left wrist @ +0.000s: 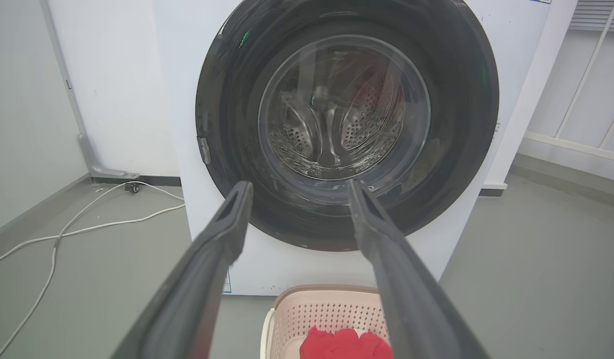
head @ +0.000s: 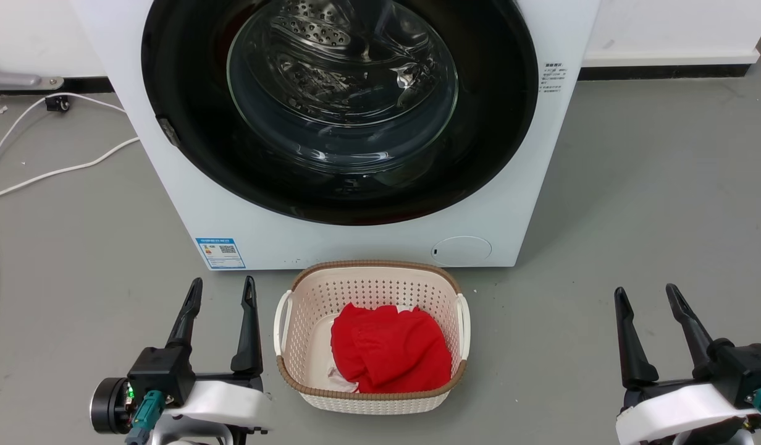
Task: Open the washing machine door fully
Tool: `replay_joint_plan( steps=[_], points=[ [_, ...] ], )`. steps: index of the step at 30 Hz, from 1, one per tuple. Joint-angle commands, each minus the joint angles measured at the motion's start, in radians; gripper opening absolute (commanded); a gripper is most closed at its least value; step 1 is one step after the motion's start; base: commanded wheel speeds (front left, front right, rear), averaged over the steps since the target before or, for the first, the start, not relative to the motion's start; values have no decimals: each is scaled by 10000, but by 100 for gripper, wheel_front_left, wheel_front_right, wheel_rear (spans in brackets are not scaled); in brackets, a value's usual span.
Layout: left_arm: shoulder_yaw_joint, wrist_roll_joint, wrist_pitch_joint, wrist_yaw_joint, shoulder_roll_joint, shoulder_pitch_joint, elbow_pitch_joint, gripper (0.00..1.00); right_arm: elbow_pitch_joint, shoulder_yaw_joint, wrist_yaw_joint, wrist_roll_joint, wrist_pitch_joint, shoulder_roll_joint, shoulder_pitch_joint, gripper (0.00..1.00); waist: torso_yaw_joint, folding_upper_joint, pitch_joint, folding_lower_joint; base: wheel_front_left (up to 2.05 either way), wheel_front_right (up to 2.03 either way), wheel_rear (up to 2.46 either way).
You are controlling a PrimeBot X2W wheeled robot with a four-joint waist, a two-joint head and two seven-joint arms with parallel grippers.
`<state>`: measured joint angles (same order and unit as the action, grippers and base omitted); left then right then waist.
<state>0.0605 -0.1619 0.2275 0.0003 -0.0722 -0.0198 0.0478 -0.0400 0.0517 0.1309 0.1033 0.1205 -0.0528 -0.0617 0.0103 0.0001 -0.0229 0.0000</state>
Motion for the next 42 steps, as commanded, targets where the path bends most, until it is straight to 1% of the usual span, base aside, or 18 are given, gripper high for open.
replay_joint_plan(
  steps=[1, 18, 23, 25, 26, 27, 28, 35, 36, 38, 40, 41, 42],
  points=[
    [31, 231, 87, 38, -41, 90, -92, 100, -113, -23, -3, -206, 56, 34, -60, 100, 12, -1, -8, 0, 0, 0, 0],
    [37, 1351, 393, 167, 5, 226, -143, 100, -133, -108, -3, -1071, 332, 46, -188, 100, 70, -1, 3, 0, 0, 0, 0],
    [-15, 1279, 394, 137, 30, 218, -138, 100, -62, -55, -3, -816, 376, 46, -173, 100, 69, -1, -5, 0, 0, 0, 0],
    [-37, 1255, 393, 122, 37, 210, -134, 100, -12, -37, -3, -538, 376, 46, -153, 100, 70, -1, -10, 0, 0, 0, 0],
    [-45, 1258, 393, 118, 41, 209, -131, 100, -8, -29, -3, -498, 384, 46, -138, 53, 71, -1, -12, 0, 0, 0, 0],
    [-54, 1264, 393, 109, 47, 208, -128, 100, 18, -36, -3, -372, 395, 46, -125, 28, 70, -1, -14, 0, 0, 0, 0],
    [-64, 1260, 393, 100, 49, 209, -122, 100, 42, -41, -3, -319, 391, 46, -117, 0, 69, -1, -15, 0, 0, 0, 0],
    [-104, 1309, 393, 68, 73, 160, -127, 100, 58, -150, -3, 66, 425, 45, -7, 0, 56, -1, -66, 0, 0, 0, 0],
    [-108, 1316, 393, 67, 77, 149, -131, 100, 51, -158, -3, 376, 487, 45, 19, 0, 55, -1, -78, 0, 0, 0, 0],
    [-124, 1333, 393, 79, 81, 143, -140, 100, 143, -181, -3, 1819, 591, 43, 61, 0, 58, -1, -86, 0, 0, 0, 0],
    [-129, 1340, 393, 104, 88, 139, -150, 100, 299, -310, -3, 3654, 658, 45, 155, 0, 57, -1, -107, 0, 0, 0, 0],
    [-132, 1323, 393, 113, 90, 131, -156, 100, 326, -352, -3, 4186, 660, 45, 243, 0, 59, -1, -118, 0, 0, 0, 0],
    [-139, 1322, 393, 119, 92, 122, -163, 100, 351, -388, -3, 5074, 685, 43, 341, 0, 63, -1, -133, 0, 0, 0, 0]
  ],
)
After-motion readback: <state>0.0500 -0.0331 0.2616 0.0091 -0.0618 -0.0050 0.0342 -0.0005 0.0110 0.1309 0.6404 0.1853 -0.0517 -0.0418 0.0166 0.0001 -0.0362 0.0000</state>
